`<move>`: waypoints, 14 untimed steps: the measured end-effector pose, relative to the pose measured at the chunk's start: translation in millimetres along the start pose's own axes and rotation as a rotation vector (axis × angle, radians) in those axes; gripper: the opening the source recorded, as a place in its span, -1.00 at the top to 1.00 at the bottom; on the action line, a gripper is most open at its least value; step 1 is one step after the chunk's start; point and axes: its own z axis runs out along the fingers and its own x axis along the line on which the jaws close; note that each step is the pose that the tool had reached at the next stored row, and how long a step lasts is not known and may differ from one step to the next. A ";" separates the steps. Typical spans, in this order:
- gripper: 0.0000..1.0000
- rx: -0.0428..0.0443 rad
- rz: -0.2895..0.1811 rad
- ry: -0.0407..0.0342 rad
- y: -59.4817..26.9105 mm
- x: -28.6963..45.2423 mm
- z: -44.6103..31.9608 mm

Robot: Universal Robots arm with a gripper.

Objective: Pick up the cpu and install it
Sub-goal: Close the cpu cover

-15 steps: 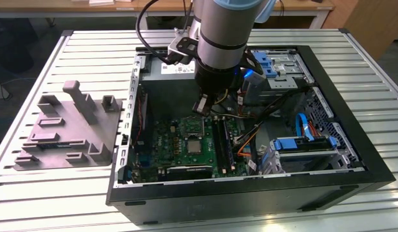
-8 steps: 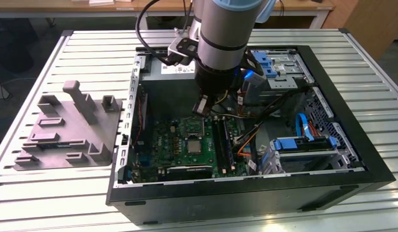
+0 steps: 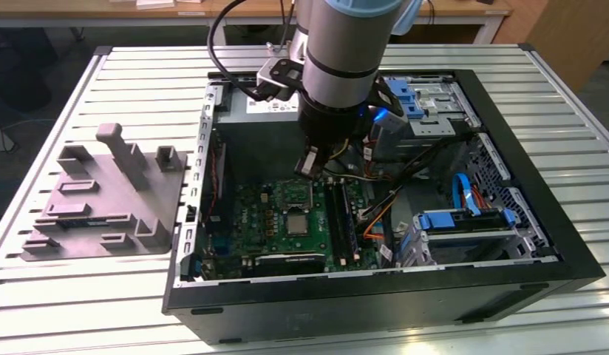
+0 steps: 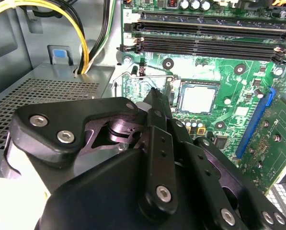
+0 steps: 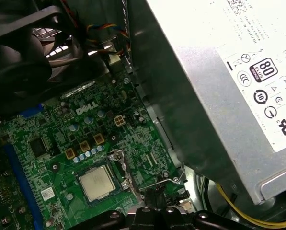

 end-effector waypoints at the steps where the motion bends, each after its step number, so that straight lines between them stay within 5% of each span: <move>1: 0.79 0.0000 0.000 0.0000 0.0 0.0 0.0; 14: 0.79 0.0000 0.000 0.0000 -1.2 2.3 -0.1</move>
